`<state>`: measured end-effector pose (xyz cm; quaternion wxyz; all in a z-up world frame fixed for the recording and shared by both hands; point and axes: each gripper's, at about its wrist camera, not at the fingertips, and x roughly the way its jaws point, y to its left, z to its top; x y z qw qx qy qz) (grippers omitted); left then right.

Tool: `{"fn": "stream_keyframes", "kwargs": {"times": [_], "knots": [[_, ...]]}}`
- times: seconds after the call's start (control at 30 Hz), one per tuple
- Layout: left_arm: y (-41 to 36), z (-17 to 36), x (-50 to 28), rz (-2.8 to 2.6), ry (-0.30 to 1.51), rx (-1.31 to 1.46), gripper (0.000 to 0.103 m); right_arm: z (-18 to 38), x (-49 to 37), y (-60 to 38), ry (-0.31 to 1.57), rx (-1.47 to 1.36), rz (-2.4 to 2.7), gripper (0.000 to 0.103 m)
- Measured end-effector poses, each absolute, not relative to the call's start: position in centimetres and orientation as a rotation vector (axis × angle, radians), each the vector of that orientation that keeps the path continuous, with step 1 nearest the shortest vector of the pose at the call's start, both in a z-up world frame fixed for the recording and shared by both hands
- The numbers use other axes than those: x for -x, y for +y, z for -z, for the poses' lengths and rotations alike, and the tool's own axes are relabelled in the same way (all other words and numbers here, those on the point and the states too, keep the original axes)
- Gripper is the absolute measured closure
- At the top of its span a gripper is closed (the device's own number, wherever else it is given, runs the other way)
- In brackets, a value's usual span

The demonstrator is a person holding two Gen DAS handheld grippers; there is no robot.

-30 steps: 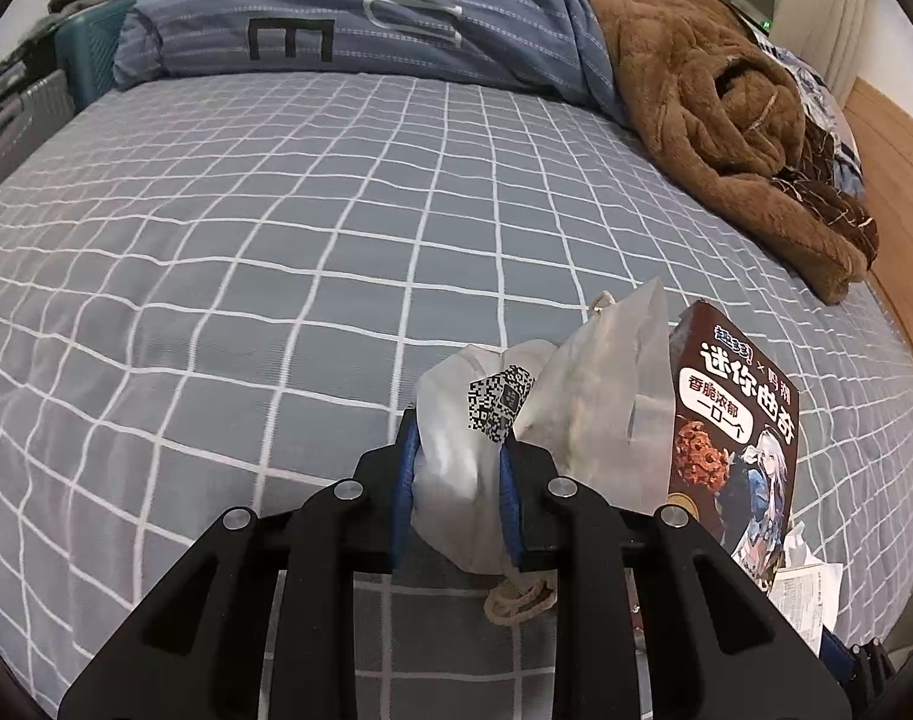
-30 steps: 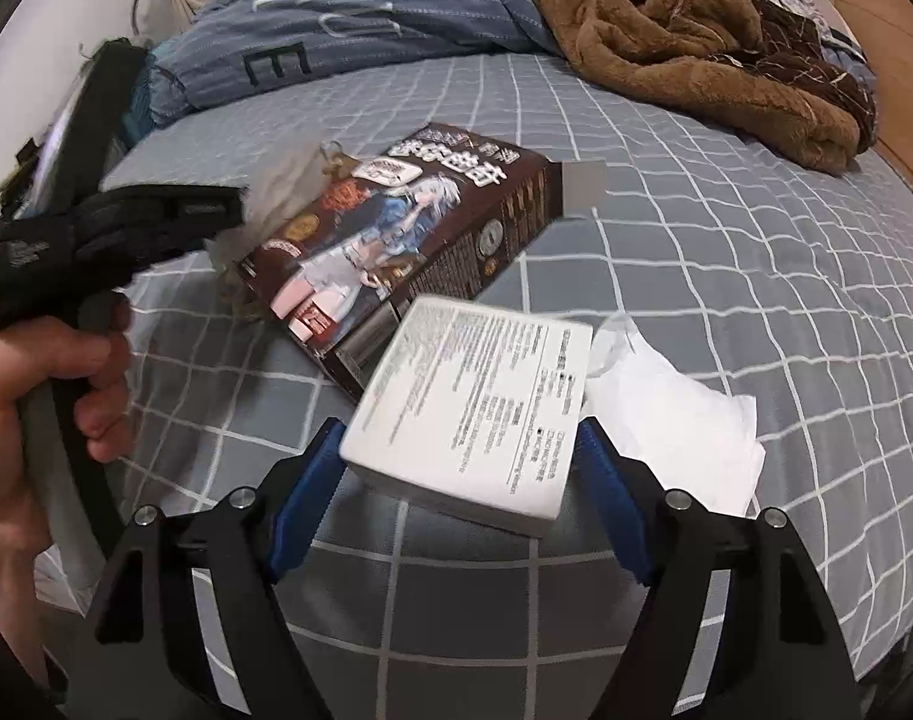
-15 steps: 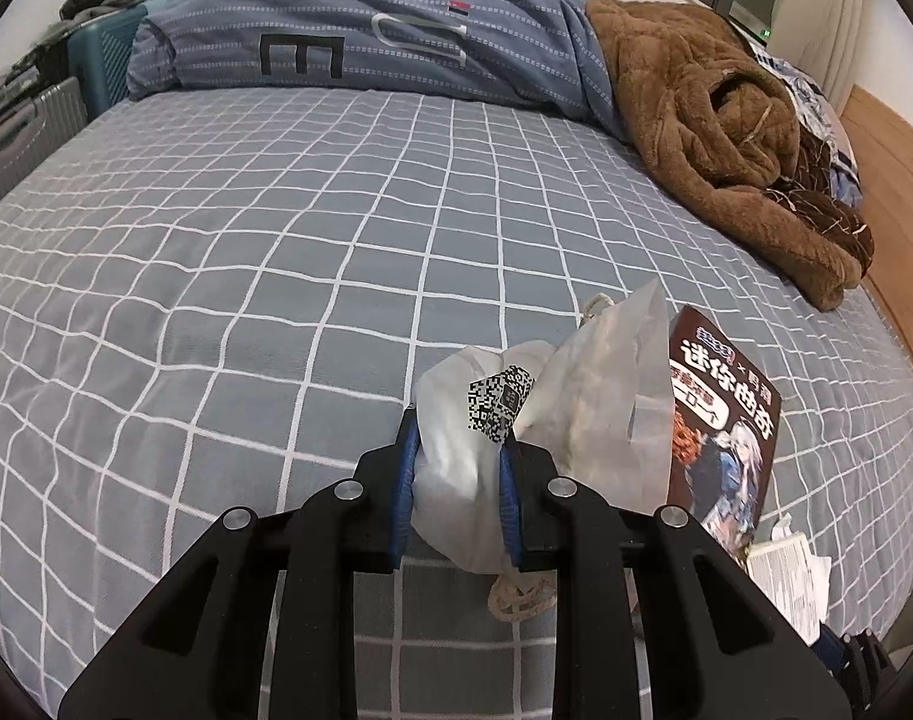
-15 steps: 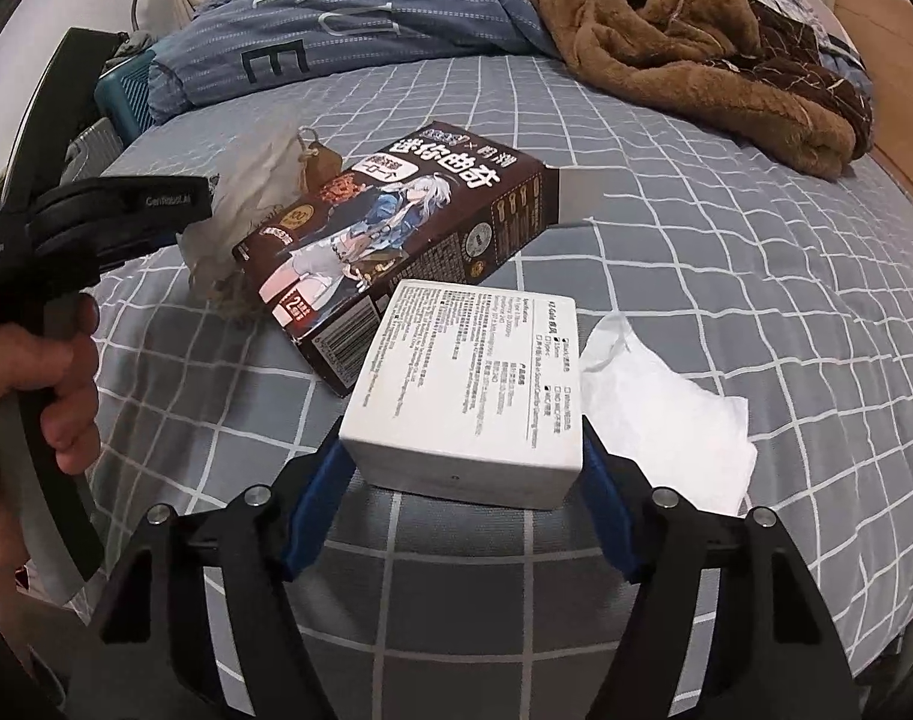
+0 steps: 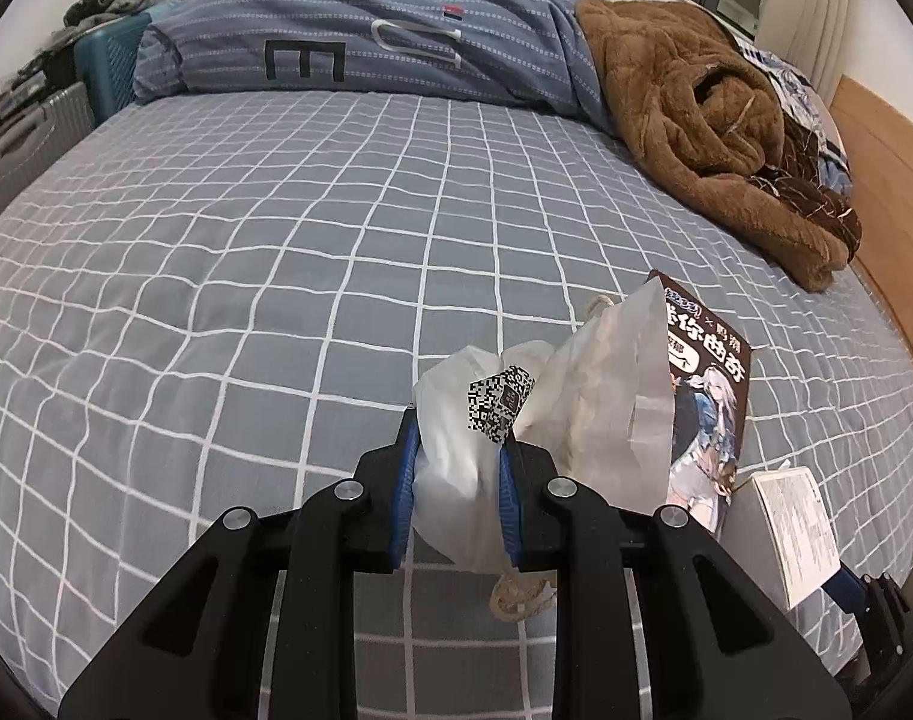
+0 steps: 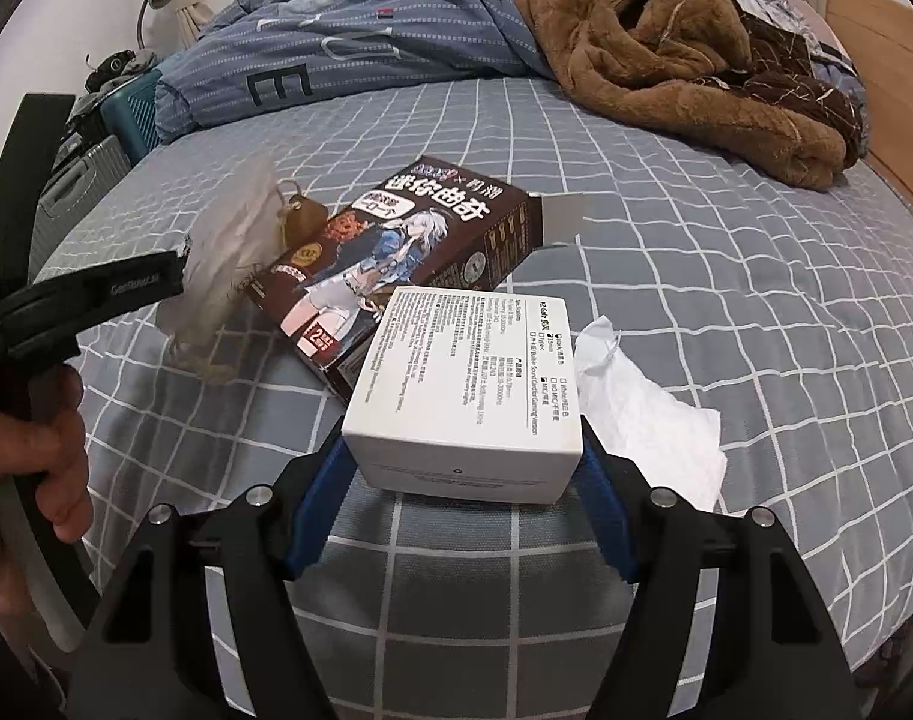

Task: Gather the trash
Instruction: 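Lift the white bag and white box and carry them toward the bin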

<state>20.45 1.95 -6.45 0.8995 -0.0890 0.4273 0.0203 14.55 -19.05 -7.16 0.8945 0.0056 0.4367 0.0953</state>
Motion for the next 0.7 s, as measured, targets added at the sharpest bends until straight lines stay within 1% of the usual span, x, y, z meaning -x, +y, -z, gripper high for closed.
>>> {"fn": "stream_keyframes", "kwargs": {"times": [0.33,0.7], "knots": [[2.8,5.1,-17.7,-0.046,0.874,0.205,0.08,6.0,-13.7,-20.0,0.875,-0.018,-0.188,0.036],[2.2,3.9,-14.4,-0.028,0.878,0.169,0.08,4.5,-11.9,-20.2,0.841,-0.024,-0.204,0.036]]}}
